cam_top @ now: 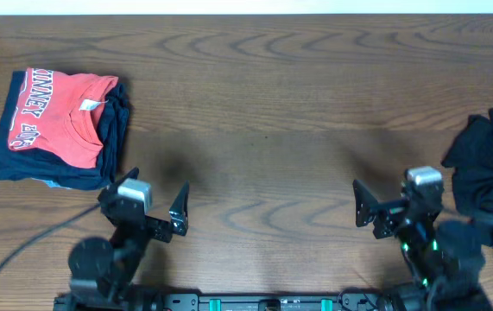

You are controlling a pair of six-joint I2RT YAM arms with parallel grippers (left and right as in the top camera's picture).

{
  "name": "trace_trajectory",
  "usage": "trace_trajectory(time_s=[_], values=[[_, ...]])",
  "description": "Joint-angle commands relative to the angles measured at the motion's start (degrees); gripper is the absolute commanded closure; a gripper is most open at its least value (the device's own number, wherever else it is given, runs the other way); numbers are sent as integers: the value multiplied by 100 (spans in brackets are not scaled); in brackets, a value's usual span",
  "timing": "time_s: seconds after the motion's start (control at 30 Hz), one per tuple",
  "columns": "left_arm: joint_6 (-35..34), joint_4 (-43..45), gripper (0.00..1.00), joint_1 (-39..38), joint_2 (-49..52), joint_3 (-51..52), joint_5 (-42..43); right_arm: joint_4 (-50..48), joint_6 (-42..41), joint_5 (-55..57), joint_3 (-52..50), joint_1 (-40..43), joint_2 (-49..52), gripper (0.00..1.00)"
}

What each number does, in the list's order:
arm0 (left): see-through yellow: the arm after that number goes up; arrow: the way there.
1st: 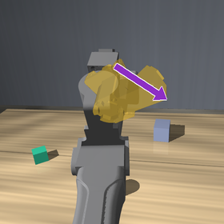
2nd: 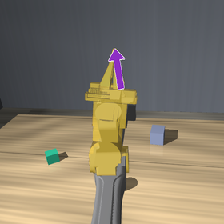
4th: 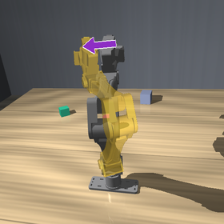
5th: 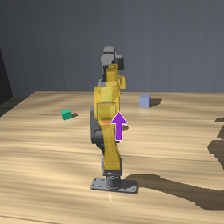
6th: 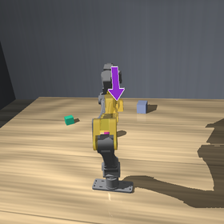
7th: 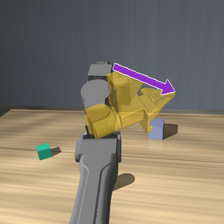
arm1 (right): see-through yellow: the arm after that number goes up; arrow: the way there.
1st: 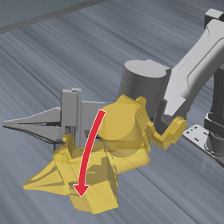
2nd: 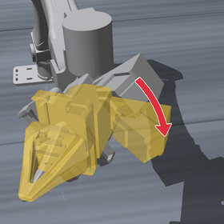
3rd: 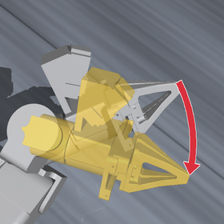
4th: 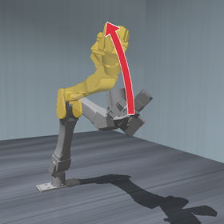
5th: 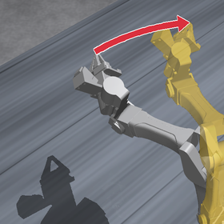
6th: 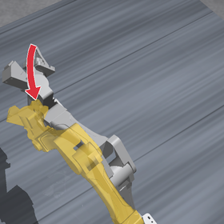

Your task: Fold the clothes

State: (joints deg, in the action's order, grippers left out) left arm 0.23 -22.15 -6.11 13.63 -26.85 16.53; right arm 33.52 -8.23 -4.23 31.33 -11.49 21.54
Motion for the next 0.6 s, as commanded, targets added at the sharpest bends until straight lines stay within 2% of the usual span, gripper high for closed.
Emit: trace_trajectory(time_s=[0.0, 0.2, 0.33, 0.43, 0.57], values=[[-50, -732, 2, 20, 1054, -1005, 103, 577, -74, 57, 846, 24, 1071, 1], [-50, -2457, 2, 20, 3073, -3032, 103, 1349, -72, 13, 2457, 59, 3095, 1], [-48, -3300, 2, 20, 4026, -3939, 103, 1613, 24, -74, 2968, 72, 3849, 1], [-127, -3609, 2, 20, 4422, -4207, 157, 1576, -131, 2, 3180, 264, 4317, 1], [-286, -3762, 2, 20, 4693, -4212, 623, 1290, -887, 481, 3370, 1014, 5062, 9]])
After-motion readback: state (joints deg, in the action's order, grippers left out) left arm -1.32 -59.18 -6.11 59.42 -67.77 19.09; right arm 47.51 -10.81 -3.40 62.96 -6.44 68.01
